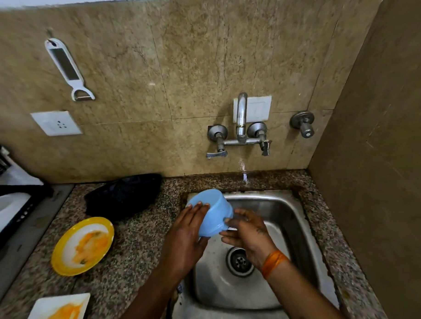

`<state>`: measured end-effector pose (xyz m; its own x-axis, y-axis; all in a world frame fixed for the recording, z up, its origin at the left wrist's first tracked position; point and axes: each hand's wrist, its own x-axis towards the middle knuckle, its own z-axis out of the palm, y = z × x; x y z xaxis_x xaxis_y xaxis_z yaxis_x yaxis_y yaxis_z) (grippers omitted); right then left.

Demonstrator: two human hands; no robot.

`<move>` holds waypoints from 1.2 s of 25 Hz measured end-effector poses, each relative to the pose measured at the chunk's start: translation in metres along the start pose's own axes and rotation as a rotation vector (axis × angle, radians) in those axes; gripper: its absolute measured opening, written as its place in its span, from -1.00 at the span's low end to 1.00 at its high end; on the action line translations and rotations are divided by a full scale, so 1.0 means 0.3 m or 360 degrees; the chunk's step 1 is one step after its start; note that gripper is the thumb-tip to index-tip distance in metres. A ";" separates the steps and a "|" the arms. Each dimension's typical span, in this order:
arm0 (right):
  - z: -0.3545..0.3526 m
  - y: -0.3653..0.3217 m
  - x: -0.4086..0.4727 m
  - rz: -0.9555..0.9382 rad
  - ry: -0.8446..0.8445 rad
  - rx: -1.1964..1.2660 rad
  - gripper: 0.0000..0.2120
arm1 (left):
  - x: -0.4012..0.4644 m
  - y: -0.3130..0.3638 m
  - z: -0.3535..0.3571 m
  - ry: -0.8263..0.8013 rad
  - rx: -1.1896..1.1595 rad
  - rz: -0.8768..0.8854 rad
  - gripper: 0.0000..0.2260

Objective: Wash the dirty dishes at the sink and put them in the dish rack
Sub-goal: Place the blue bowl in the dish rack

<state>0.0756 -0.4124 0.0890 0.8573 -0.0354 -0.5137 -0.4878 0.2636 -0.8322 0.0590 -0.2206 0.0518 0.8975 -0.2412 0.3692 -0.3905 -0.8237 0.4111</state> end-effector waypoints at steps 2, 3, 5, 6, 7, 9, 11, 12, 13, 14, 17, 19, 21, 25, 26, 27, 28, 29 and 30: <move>0.042 0.021 -0.003 -0.0016 -0.0031 0.0106 -0.77 | -0.034 -0.008 -0.030 0.0031 0.0064 -0.0090 -0.26; 0.066 0.029 -0.006 -0.0041 -0.0032 0.0127 -0.77 | -0.054 -0.017 -0.048 0.0039 0.0079 -0.0138 -0.25; 0.107 0.045 -0.004 -0.0053 -0.0075 0.0129 -0.78 | -0.106 -0.049 -0.079 0.0058 0.0009 -0.0174 -0.23; 0.131 0.054 -0.001 -0.0038 -0.0121 0.0123 -0.78 | -0.139 -0.071 -0.094 0.0101 -0.0067 -0.0229 -0.21; 0.151 0.059 0.001 -0.0019 -0.0177 0.0124 -0.77 | -0.172 -0.092 -0.106 0.0185 -0.0168 -0.0356 -0.17; 0.204 0.075 0.016 0.0050 -0.0324 0.0129 -0.74 | -0.246 -0.140 -0.147 0.0378 -0.0477 -0.0808 -0.09; 0.291 0.095 0.022 0.0128 -0.0529 0.0069 -0.72 | -0.332 -0.198 -0.209 0.0471 -0.0916 -0.1160 -0.10; 0.344 0.107 0.025 0.0145 -0.0641 -0.0016 -0.70 | -0.377 -0.231 -0.241 0.0487 -0.1098 -0.1236 -0.14; 0.405 0.123 0.022 0.0156 -0.0750 -0.0111 -0.70 | -0.424 -0.264 -0.275 0.0506 -0.1206 -0.1284 -0.16; 0.474 0.143 0.021 0.0168 -0.0836 -0.0203 -0.70 | -0.470 -0.297 -0.314 0.0538 -0.1225 -0.1307 -0.17; 0.684 0.207 0.022 0.0137 -0.0984 -0.0383 -0.70 | -0.578 -0.392 -0.398 0.0657 -0.1087 -0.1409 -0.17; 0.851 0.277 0.021 0.0072 -0.1070 -0.0487 -0.70 | -0.639 -0.468 -0.457 0.0765 -0.0904 -0.1467 -0.19; 1.029 0.348 0.013 -0.0101 -0.1088 -0.0550 -0.65 | -0.682 -0.565 -0.521 0.0859 -0.0648 -0.1483 -0.18; 1.368 0.484 0.077 -0.0735 -0.1133 -0.0734 -0.71 | -0.725 -0.800 -0.629 0.1064 -0.0433 -0.1575 -0.17; 1.460 0.521 0.105 -0.0885 -0.1177 -0.0855 -0.69 | -0.733 -0.866 -0.655 0.1112 -0.0377 -0.1603 -0.17; 1.548 0.552 0.121 -0.0991 -0.1245 -0.0965 -0.69 | -0.742 -0.934 -0.676 0.1163 -0.0310 -0.1626 -0.18; 1.633 0.575 0.124 -0.1022 -0.1318 -0.1039 -0.68 | -0.746 -0.999 -0.697 0.1199 -0.0238 -0.1676 -0.20; 1.710 0.593 0.121 -0.1012 -0.1393 -0.1096 -0.67 | -0.746 -1.061 -0.720 0.1224 -0.0144 -0.1713 -0.22; 1.782 0.611 0.119 -0.0999 -0.1449 -0.1169 -0.68 | -0.751 -1.126 -0.739 0.1225 -0.0054 -0.1751 -0.25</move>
<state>0.1050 0.1501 0.0297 0.6317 0.7711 0.0795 0.3008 -0.1493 -0.9419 -0.0569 0.2256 0.0146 0.4078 0.8903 0.2028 0.4394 -0.3860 0.8111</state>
